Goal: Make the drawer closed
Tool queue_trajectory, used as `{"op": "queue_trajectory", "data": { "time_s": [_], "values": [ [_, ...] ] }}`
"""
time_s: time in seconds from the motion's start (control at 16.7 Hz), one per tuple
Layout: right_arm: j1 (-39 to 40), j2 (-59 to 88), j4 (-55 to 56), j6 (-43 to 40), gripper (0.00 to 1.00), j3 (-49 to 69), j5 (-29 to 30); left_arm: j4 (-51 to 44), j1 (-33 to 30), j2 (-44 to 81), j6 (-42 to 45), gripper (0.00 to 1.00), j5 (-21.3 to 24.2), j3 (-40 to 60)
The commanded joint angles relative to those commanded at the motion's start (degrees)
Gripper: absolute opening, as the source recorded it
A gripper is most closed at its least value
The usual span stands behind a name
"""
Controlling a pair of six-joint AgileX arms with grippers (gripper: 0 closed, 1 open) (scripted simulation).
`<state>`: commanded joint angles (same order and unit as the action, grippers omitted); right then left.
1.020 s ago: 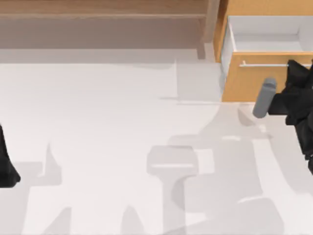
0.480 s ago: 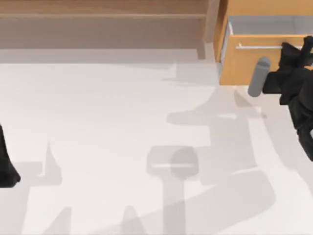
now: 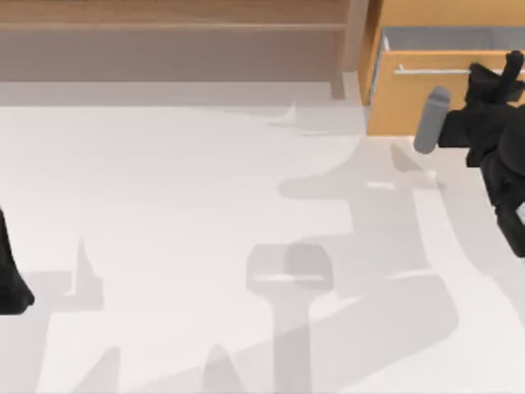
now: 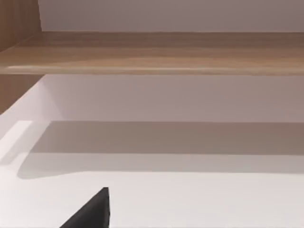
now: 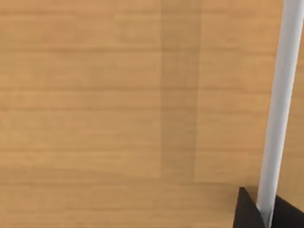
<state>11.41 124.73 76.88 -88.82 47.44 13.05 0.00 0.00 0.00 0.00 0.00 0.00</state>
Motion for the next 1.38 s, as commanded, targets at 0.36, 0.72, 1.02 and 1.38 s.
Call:
{"op": "queue_trajectory", "data": {
  "time_s": [0.36, 0.72, 1.02, 1.38],
  "values": [
    [-1.1, 4.3, -5.4, -0.1, 0.0, 9.6, -1.1, 0.0, 0.0, 0.0, 0.0, 1.0, 0.0, 0.0],
    [-1.9, 7.1, -9.0, -0.1, 0.0, 15.8, -1.8, 0.0, 0.0, 0.0, 0.0, 1.0, 0.0, 0.0],
    [-1.9, 7.1, -9.0, -0.1, 0.15, 15.8, -1.8, 0.0, 0.0, 0.0, 0.0, 1.0, 0.0, 0.0],
    [-1.9, 7.1, -9.0, -0.1, 0.6, 15.8, -1.8, 0.0, 0.0, 0.0, 0.0, 1.0, 0.0, 0.0]
  ]
}}
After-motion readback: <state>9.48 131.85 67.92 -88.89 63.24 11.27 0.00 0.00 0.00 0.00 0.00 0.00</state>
